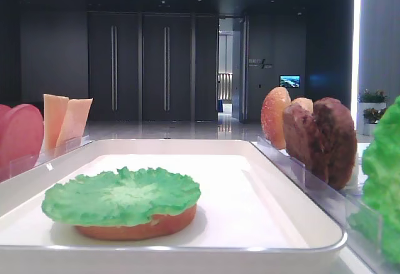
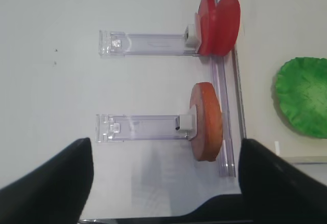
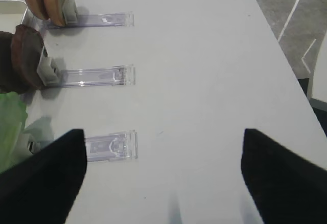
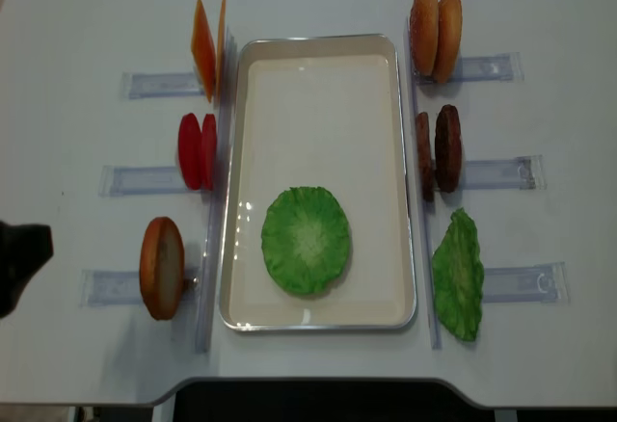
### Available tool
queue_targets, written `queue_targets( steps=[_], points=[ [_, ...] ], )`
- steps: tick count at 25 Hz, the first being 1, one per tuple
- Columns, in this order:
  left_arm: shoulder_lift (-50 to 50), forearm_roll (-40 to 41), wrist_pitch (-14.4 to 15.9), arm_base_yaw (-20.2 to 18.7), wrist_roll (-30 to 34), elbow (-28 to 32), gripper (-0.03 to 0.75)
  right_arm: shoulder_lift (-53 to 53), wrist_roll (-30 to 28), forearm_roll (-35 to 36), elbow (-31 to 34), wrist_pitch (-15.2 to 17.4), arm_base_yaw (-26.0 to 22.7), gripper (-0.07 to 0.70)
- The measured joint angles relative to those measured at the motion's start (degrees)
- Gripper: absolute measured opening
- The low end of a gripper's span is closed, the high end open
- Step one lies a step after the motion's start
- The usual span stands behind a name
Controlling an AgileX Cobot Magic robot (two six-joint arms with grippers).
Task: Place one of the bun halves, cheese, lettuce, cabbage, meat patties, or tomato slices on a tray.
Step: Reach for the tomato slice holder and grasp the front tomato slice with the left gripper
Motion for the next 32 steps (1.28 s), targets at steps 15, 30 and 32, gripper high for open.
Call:
queue_targets(
  steps=[15,30,32],
  points=[
    [34.50,0.93,3.14,0.00,-0.12,-21.66,0.692,0.00,0.00,0.00,0.00,0.00,0.00,0.584],
    [55.26,4.82,6.38,0.00,-3.45,-36.73,0.692,0.00,0.00,0.00,0.00,0.00,0.00,0.584],
    [56.47,5.15,6.38,-0.55,-4.22,-36.74,0.692,0.00,0.00,0.00,0.00,0.00,0.00,0.584]
  ],
)
